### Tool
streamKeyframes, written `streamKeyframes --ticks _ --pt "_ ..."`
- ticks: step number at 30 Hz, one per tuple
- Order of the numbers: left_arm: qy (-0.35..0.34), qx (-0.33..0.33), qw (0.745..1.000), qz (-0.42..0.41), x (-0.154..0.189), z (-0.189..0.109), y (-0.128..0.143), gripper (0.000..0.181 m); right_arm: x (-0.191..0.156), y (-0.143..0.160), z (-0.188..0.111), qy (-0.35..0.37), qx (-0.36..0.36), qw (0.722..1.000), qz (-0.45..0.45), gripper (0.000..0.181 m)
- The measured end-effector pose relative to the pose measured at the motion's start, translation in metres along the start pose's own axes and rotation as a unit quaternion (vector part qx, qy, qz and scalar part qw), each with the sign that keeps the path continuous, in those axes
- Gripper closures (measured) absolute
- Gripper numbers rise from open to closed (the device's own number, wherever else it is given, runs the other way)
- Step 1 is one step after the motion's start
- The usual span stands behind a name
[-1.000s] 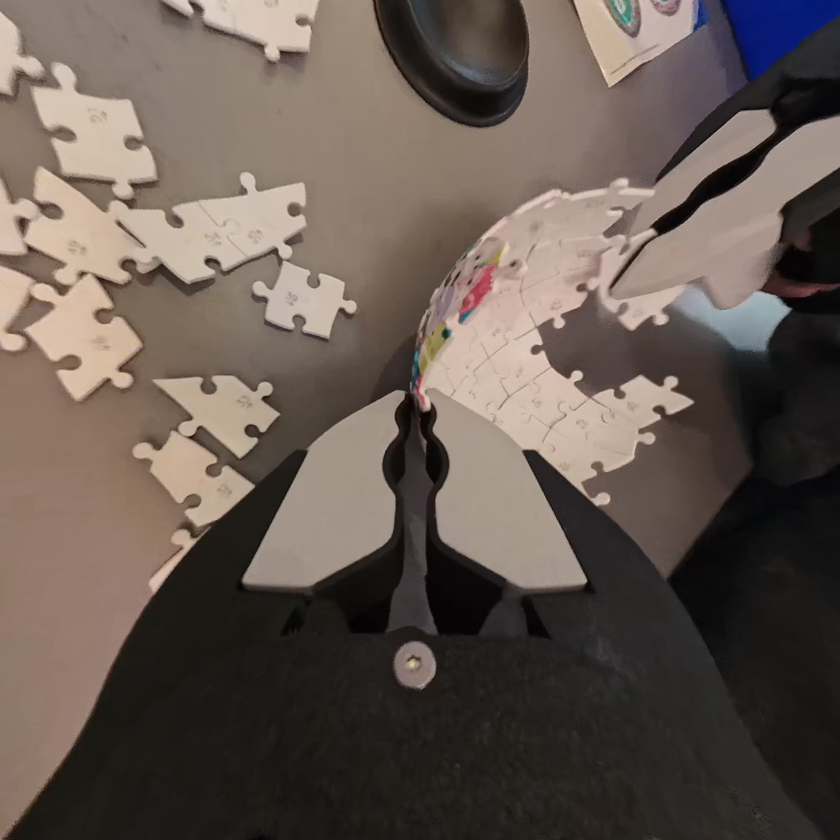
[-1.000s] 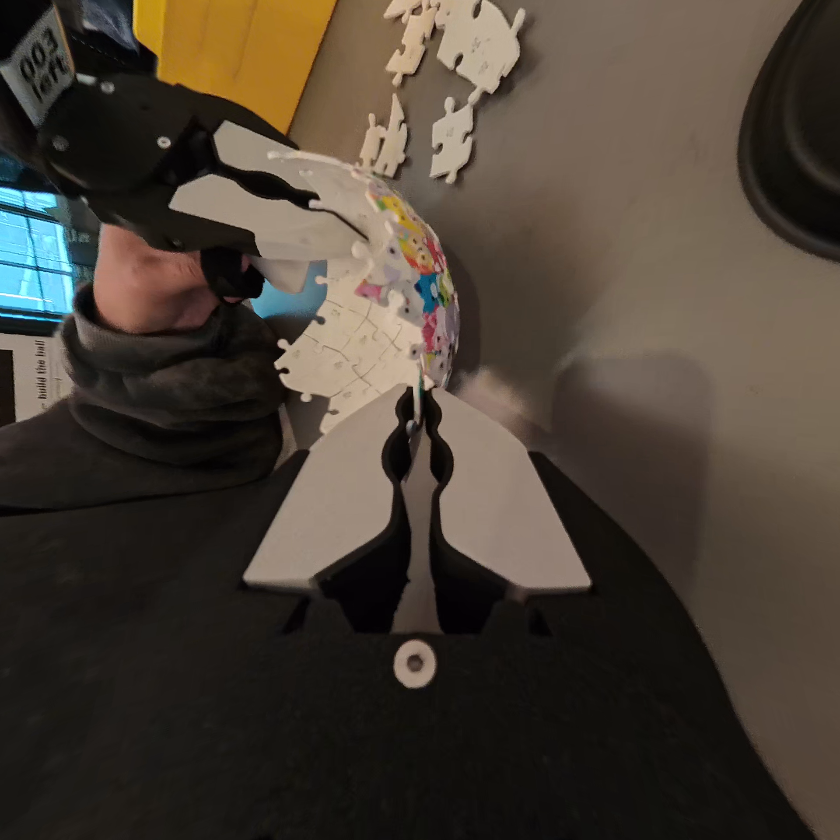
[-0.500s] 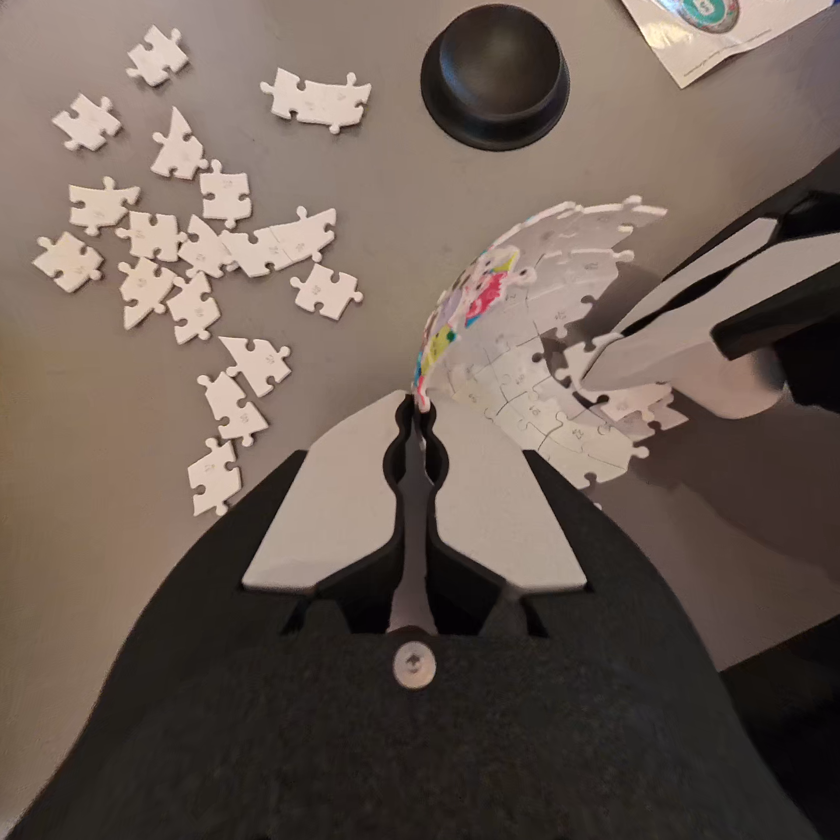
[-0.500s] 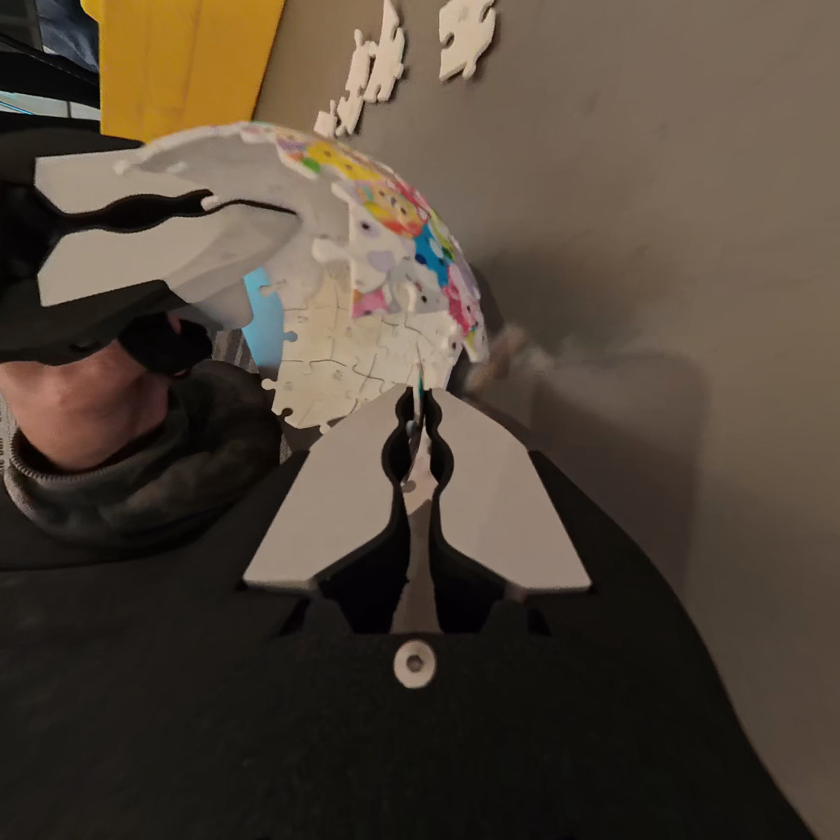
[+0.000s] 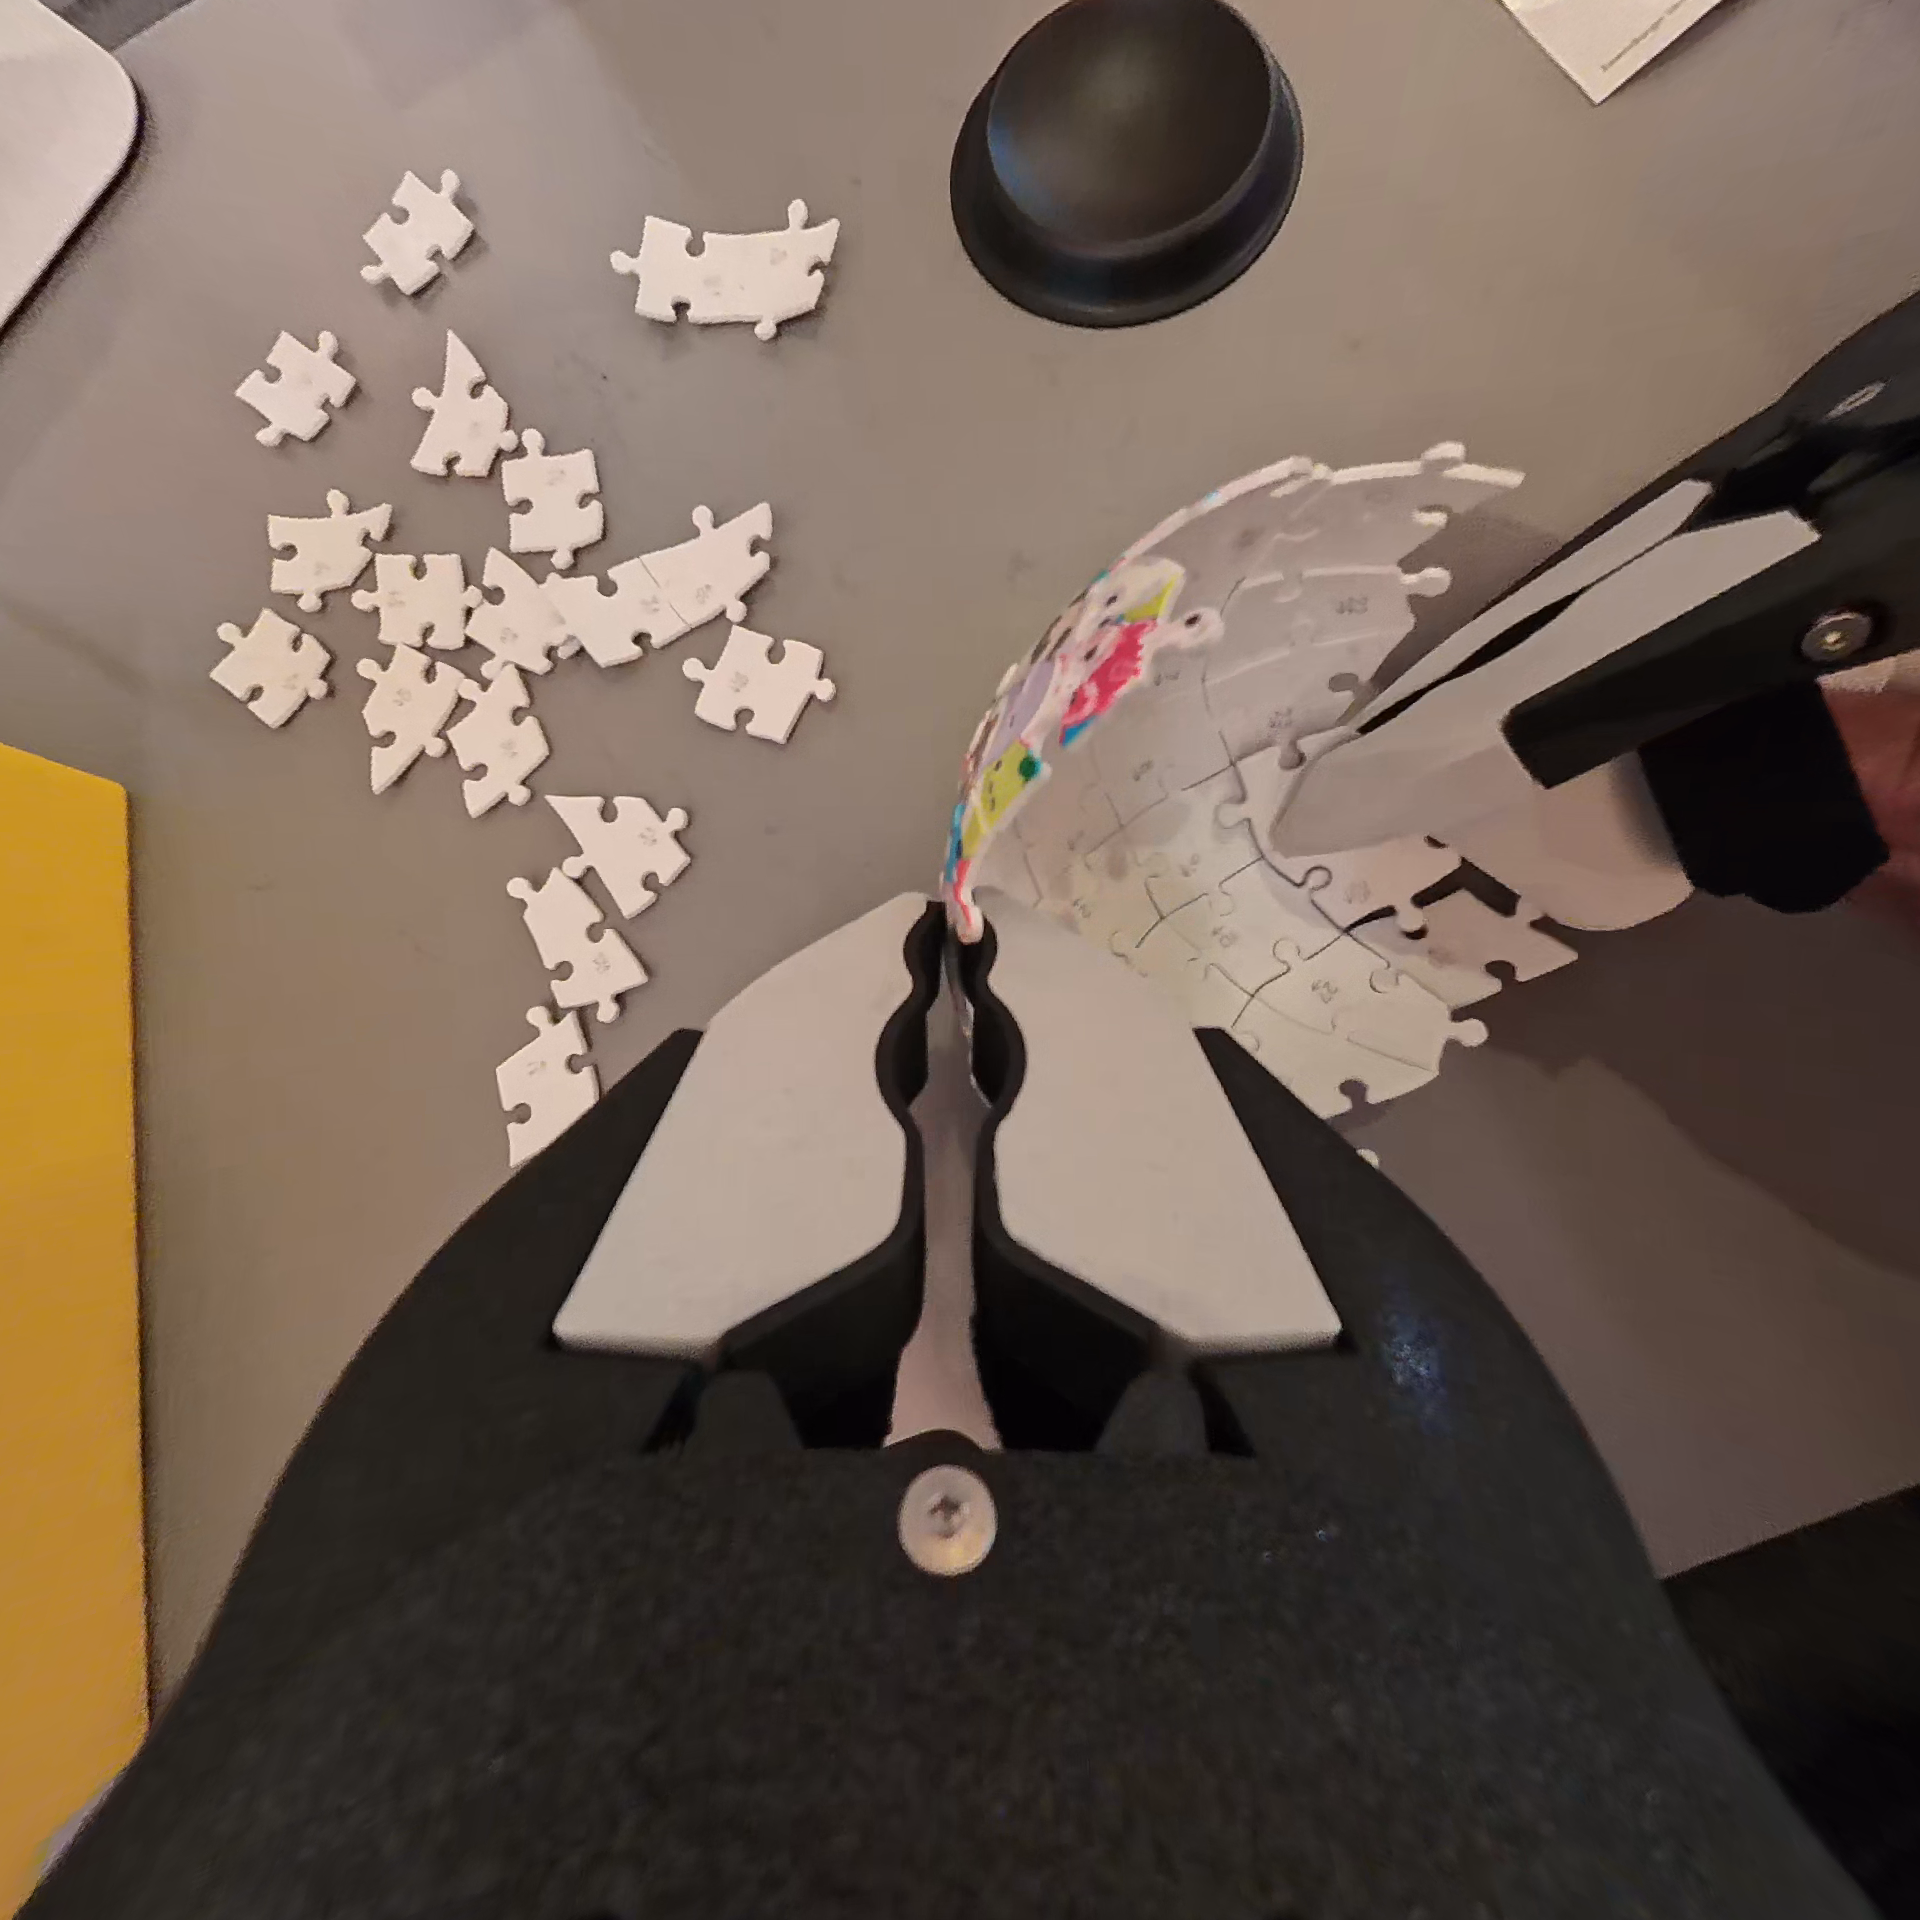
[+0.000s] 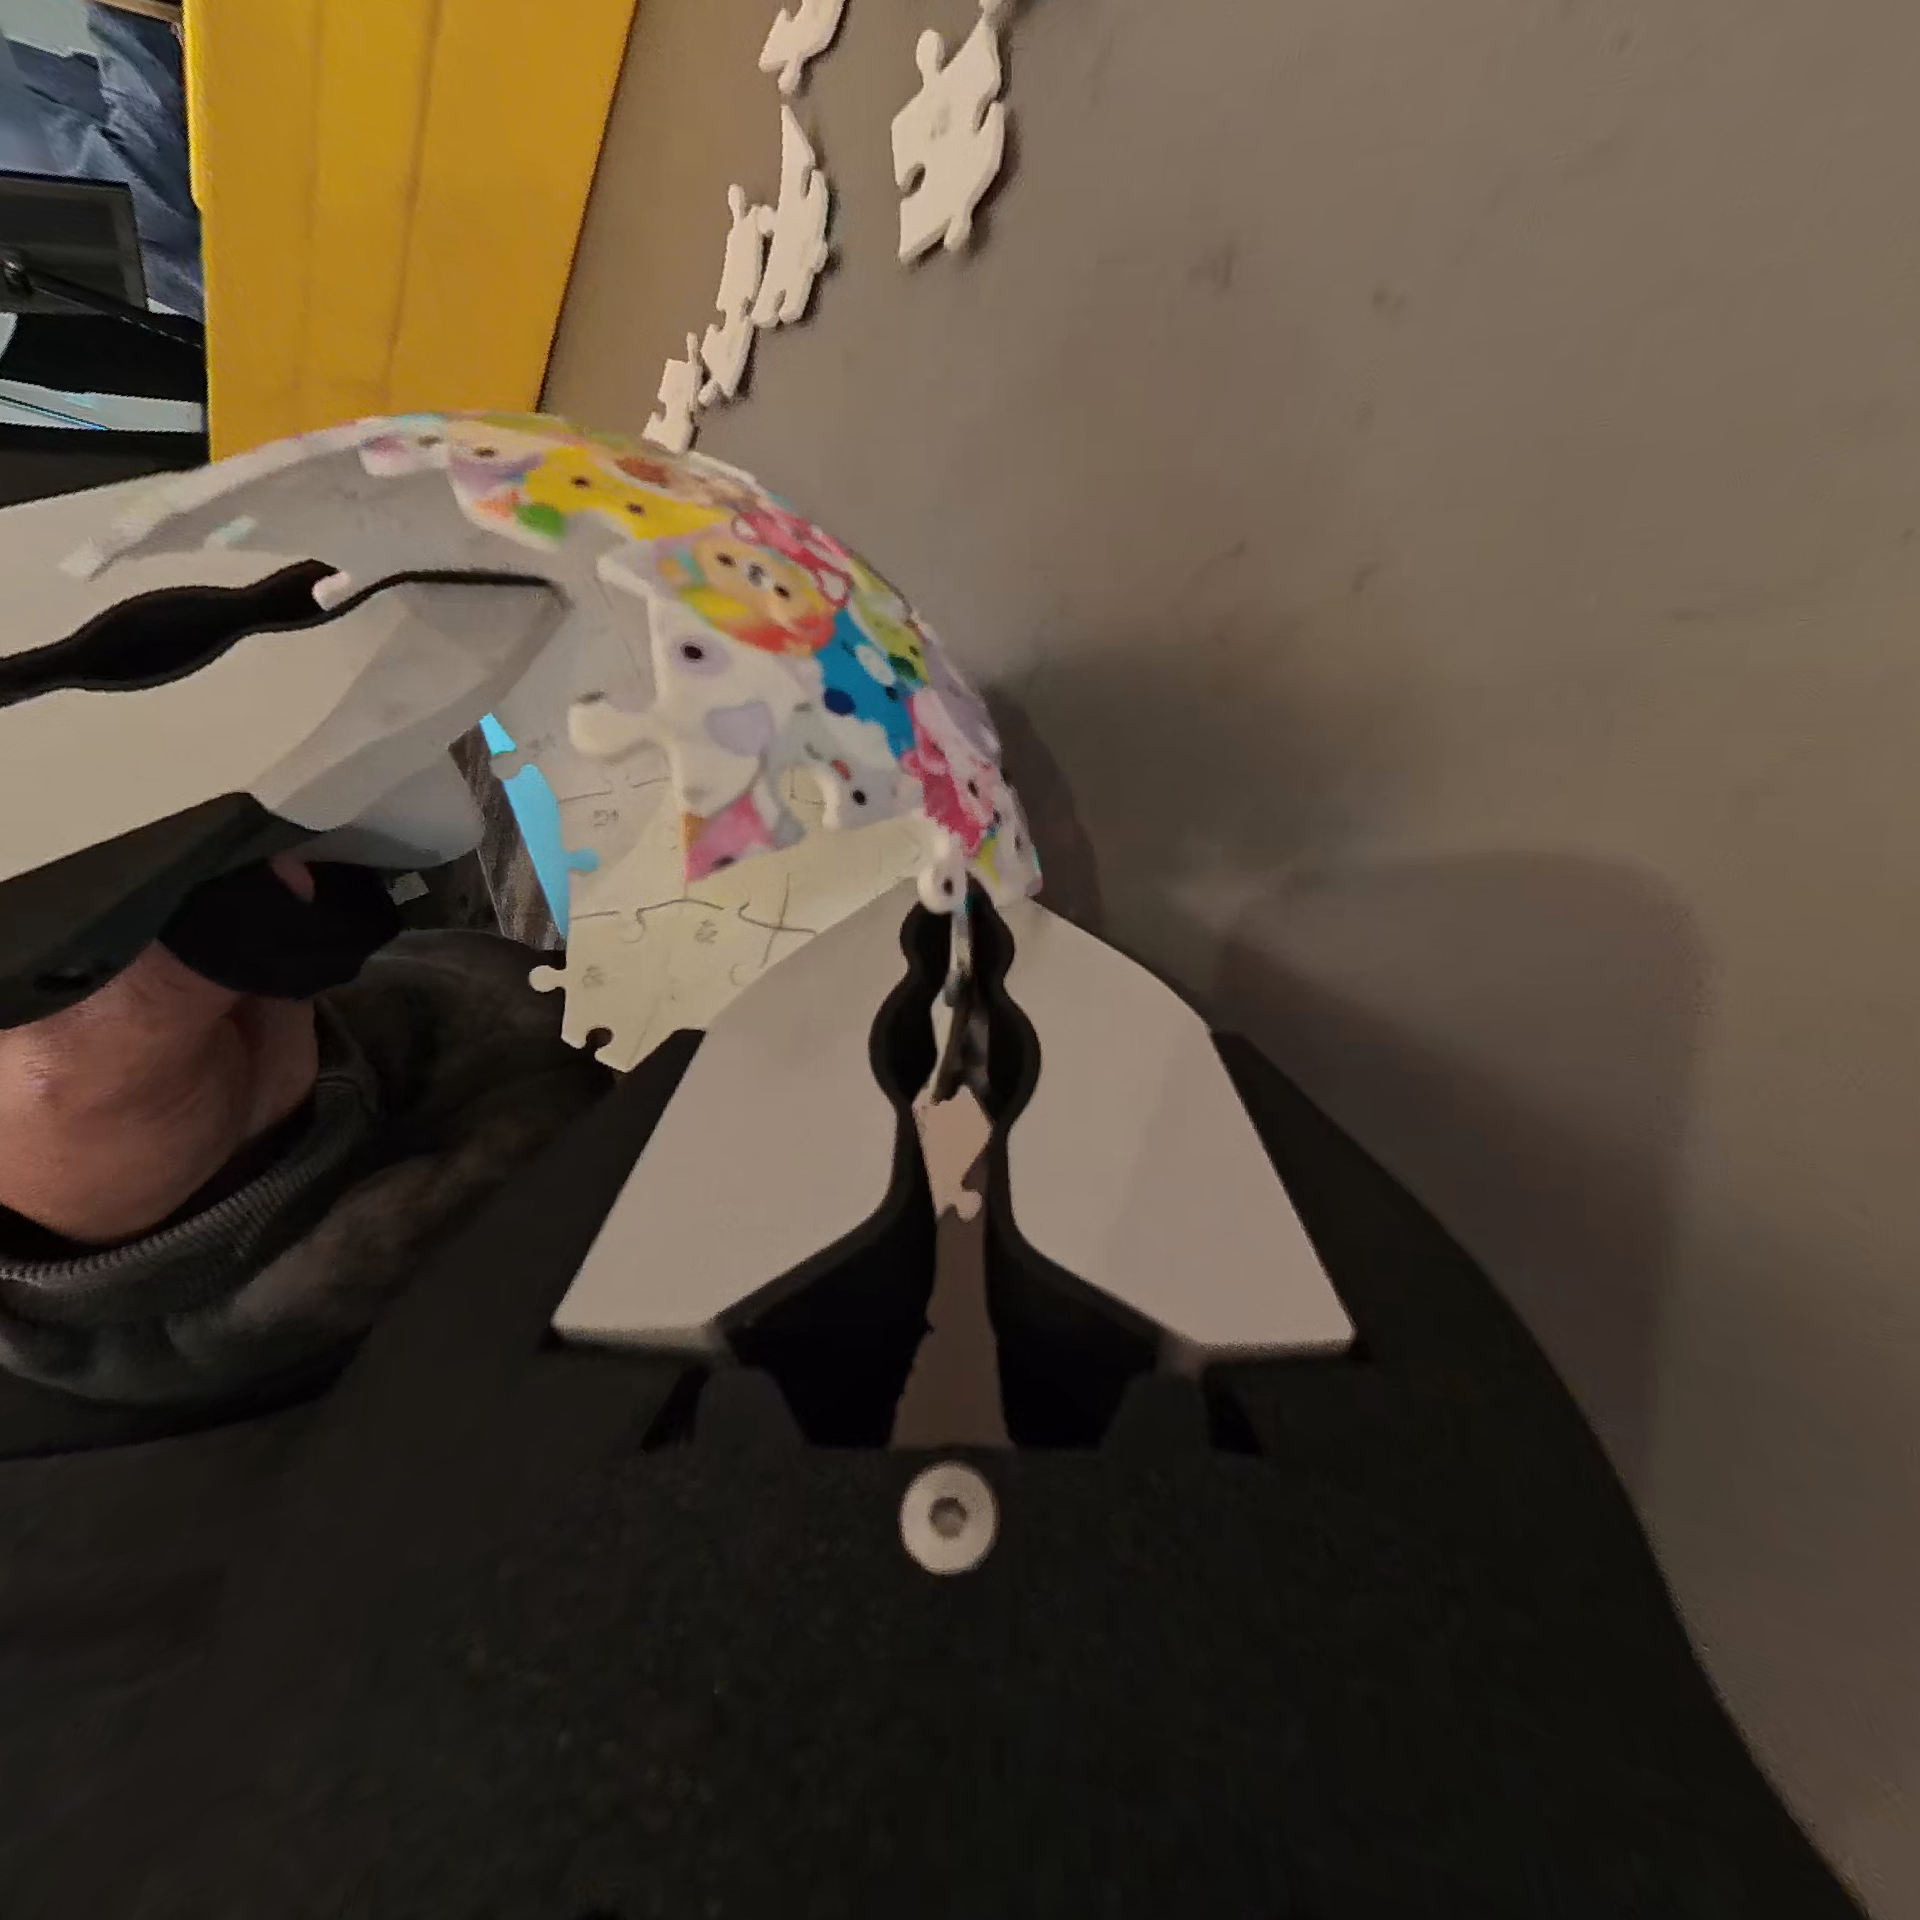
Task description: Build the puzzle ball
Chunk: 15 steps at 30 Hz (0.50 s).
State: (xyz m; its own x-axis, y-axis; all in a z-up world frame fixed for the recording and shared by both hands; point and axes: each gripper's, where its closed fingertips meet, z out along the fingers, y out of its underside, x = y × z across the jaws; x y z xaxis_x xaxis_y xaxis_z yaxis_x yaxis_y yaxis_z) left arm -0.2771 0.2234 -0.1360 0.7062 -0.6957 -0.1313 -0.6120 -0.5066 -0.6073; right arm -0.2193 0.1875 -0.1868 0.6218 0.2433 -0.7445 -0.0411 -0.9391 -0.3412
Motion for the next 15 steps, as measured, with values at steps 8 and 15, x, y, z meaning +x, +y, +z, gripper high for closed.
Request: streamKeyframes --ticks 8,15 --pt "-0.008 -0.005 1.000 0.014 0.0025 -0.0013 -0.0021 0.179 0.0035 0.0003 -0.0008 0.013 0.006 1.000 -0.010 0.175" --pt "-0.017 -0.010 0.999 0.025 0.0018 -0.0024 -0.0035 0.179 0.0030 0.0009 -0.0023 0.037 0.003 0.999 -0.036 0.171"
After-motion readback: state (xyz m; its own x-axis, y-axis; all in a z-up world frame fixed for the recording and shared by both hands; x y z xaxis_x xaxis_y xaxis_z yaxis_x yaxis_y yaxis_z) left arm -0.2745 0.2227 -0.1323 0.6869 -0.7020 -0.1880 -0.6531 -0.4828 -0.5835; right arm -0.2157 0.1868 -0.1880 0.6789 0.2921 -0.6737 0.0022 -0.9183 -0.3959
